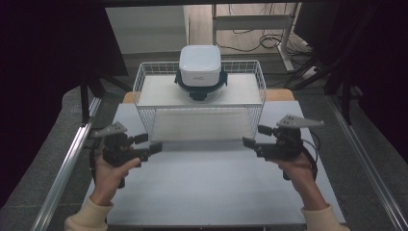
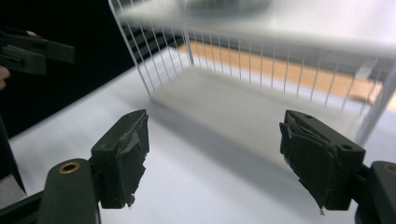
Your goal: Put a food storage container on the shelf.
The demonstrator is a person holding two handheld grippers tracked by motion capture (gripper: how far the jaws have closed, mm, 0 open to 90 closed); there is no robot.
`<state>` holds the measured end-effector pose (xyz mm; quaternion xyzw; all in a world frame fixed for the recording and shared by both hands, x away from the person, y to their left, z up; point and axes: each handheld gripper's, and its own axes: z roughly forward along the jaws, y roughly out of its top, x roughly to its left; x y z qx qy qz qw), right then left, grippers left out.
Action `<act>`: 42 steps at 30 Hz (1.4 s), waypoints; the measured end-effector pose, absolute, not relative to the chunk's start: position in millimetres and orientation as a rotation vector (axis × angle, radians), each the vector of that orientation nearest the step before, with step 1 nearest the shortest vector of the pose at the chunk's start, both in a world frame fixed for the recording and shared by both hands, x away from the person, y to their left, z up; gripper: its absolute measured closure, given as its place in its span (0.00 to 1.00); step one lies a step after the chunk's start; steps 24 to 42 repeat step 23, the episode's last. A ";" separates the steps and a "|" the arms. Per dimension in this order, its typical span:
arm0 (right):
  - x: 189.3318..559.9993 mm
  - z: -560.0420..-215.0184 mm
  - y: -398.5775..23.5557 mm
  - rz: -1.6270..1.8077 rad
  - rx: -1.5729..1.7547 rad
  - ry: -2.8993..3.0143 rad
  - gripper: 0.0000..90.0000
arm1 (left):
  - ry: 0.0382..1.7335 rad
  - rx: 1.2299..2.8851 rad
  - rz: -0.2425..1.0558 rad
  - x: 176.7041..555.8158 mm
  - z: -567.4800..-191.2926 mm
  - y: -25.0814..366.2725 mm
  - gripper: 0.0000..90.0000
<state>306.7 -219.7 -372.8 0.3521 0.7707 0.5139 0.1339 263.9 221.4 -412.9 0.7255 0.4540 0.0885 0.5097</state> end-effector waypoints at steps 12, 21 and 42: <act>286.8 -455.8 -233.2 1.315 1.121 2.332 0.27 | 1.189 1.804 0.190 250.3 -467.3 219.1 0.26; 283.8 -456.5 -230.5 1.307 1.076 2.328 0.26 | 1.197 1.813 0.187 251.3 -471.2 220.0 0.25; 284.1 -456.4 -231.7 1.314 1.078 2.318 0.26 | 1.199 1.816 0.189 251.6 -471.5 221.0 0.25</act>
